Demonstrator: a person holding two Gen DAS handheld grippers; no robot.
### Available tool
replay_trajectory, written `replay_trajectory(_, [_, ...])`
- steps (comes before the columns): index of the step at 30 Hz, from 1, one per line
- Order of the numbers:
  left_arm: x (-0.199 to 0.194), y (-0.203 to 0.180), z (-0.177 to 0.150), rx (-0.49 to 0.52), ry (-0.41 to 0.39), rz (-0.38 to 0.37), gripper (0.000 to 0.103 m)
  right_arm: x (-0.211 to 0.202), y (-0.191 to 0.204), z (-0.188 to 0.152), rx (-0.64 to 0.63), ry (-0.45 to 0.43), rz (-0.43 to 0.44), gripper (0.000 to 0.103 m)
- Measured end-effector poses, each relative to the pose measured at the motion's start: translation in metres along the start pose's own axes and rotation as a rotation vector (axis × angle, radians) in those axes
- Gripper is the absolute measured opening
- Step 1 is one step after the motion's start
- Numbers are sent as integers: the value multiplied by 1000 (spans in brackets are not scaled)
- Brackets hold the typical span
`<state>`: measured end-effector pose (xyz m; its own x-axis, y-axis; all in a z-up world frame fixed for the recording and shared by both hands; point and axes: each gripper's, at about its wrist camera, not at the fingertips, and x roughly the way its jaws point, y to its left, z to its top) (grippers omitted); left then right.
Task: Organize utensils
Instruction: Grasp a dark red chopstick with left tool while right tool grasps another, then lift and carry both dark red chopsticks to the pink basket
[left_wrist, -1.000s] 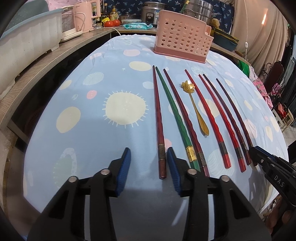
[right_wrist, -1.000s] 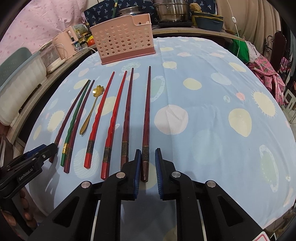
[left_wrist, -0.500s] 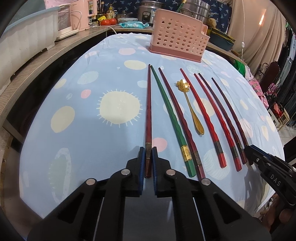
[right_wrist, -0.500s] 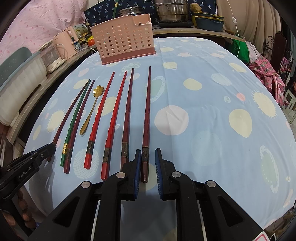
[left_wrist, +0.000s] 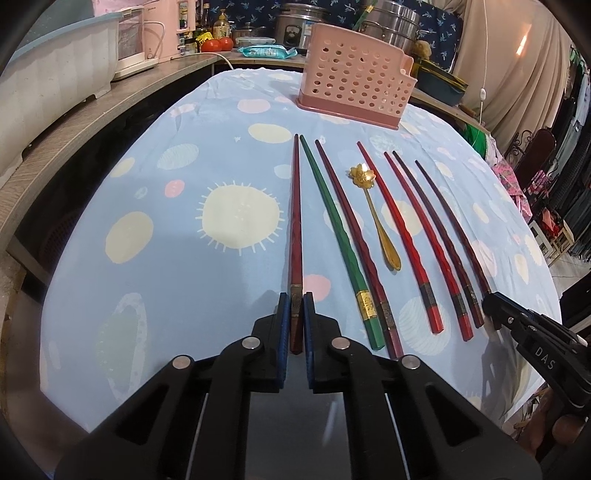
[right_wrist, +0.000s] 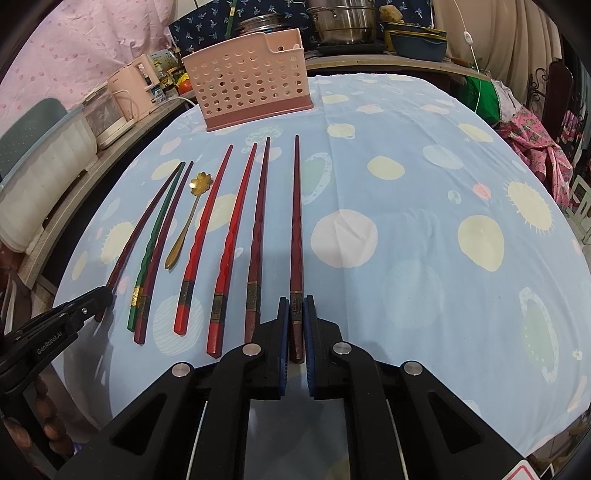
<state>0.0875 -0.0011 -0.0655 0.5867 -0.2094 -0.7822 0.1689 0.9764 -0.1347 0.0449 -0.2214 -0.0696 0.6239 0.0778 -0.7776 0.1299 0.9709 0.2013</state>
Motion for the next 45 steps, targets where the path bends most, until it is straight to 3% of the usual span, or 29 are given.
replay_trajectory(14, [-19,2,13,-6,-42,5,7,-18,-3,12,6,-51,16,7])
replay_trajectory(24, [-41,6,35,-24,-119,5,7,-37,-4,28,14,-107,41,7])
replay_trajectory(45, [-93,1,134,-27,-361,-12,7,-77,-6,109,2,-310,68,7])
